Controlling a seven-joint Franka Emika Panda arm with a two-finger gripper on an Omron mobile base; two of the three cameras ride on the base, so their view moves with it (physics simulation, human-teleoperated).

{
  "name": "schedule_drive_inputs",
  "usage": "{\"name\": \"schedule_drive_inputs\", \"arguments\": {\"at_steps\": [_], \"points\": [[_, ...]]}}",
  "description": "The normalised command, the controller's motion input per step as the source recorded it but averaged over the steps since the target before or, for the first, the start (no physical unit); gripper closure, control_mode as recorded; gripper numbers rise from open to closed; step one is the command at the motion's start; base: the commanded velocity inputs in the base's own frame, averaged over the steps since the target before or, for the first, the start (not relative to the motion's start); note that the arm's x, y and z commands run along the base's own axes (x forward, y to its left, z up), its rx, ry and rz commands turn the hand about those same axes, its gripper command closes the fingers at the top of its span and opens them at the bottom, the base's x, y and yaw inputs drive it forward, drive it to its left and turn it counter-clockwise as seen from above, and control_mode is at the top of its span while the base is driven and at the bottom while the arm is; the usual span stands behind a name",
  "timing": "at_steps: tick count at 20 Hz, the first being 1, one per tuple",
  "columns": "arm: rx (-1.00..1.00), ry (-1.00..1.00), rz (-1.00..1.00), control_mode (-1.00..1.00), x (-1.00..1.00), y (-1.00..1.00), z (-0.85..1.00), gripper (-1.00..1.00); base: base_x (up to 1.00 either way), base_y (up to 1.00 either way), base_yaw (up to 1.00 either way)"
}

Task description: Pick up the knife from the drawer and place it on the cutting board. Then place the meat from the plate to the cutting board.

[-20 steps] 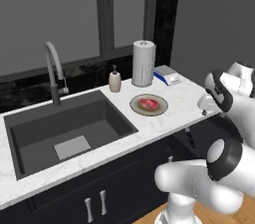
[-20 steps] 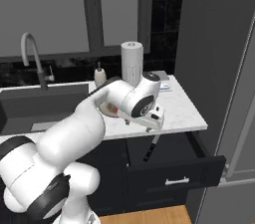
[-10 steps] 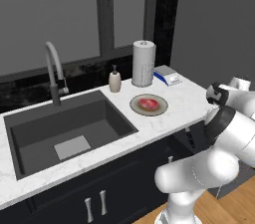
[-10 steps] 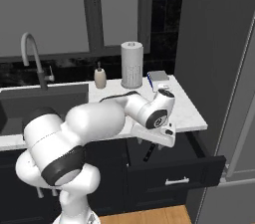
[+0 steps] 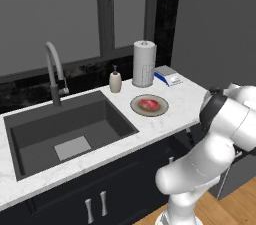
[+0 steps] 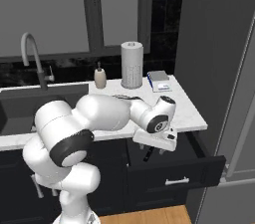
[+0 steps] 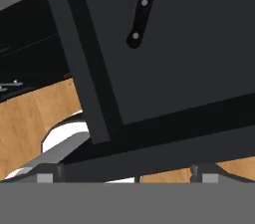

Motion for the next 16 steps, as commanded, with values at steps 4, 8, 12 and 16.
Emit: {"name": "schedule_drive_inputs", "arguments": {"at_steps": [4, 8, 12, 16], "points": [[0.00, 0.08, 0.04, -1.00, 0.08, -0.01, -0.32, -1.00, 0.00, 0.00, 0.00], [0.01, 0.03, 0.00, -1.00, 0.00, -0.12, -0.15, -1.00, 0.00, 0.00, 0.00], [0.03, 0.00, 0.00, -1.00, 0.00, -0.14, -0.18, -1.00, 0.00, 0.00, 0.00], [0.08, 0.00, 0.00, -1.00, -0.08, -0.21, -0.19, -1.00, 0.00, 0.00, 0.00]]}}
